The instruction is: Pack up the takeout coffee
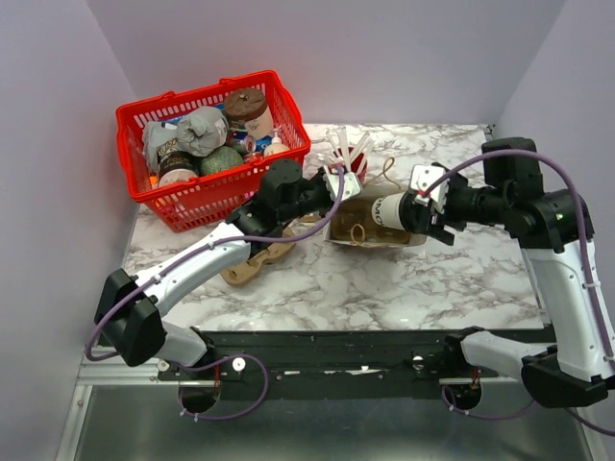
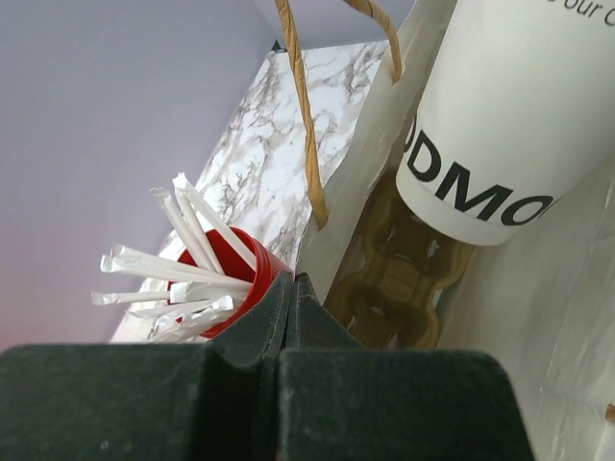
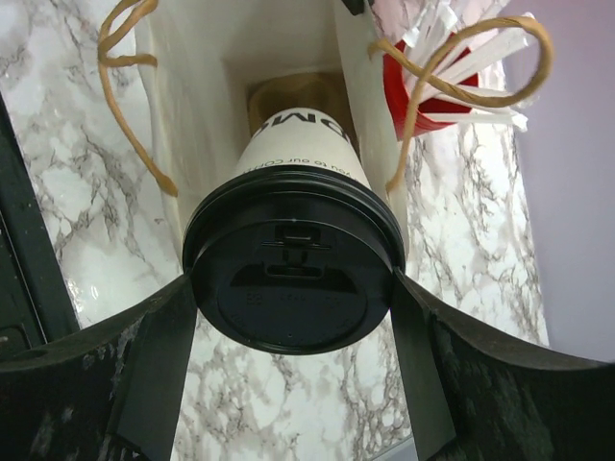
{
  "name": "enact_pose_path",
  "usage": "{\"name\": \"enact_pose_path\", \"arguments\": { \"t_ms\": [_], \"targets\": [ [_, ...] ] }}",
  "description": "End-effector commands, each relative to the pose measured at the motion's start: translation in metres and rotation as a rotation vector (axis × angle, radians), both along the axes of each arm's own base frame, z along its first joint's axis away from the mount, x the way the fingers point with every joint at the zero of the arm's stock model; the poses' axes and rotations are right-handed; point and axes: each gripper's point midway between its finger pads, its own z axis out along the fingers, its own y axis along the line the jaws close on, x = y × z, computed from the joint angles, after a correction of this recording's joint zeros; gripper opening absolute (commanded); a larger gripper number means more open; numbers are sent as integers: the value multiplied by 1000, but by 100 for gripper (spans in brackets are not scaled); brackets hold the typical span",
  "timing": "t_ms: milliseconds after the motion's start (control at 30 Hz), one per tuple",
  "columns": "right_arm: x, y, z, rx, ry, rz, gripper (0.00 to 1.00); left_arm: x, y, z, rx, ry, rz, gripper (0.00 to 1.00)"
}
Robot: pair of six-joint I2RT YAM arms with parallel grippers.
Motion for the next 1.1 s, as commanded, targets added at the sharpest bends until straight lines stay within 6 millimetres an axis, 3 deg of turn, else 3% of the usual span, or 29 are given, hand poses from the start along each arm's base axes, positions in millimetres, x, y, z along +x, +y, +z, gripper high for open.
{"name": "enact_pose_path", "arguments": {
  "t_ms": [0,200,233,333,433,567,600,667,700,767,800,833,1067],
  "targets": [
    [12,-5,-5,-124,-55,-69,0,-3,5,21,-48,-73,19,0],
    [13,0,-19,-211,-37,-104,1,-22,4,9,-60,0,-43,1],
    [12,0,-21,-218,-33,-108,0,-31,1,11,-75,21,-88,15],
    [6,-2,-29,-235,-16,-119,1,-47,-6,13,-76,44,-186,39],
    [1,-4,-35,-237,0,-132,1,-53,-11,17,-74,55,-240,53],
    [-2,-4,-38,-232,8,-138,1,-60,-20,13,-35,59,-327,56],
    [-3,-3,-39,-234,10,-135,0,-59,-23,20,-40,53,-333,56],
    [-4,-4,-41,-240,13,-134,1,-56,-28,11,-14,73,-348,56],
    [-4,-3,-42,-242,13,-131,1,-53,-31,20,-17,52,-352,56],
    [-5,-3,-43,-246,12,-128,0,-49,-36,7,21,79,-363,55],
    [-5,-3,-43,-248,11,-126,0,-49,-39,15,25,53,-390,55],
    [-5,-4,-43,-250,8,-127,0,-48,-43,8,45,64,-408,55],
    [-6,-7,-46,-261,13,-147,0,-63,-49,-6,124,141,-531,52]
  ]
}}
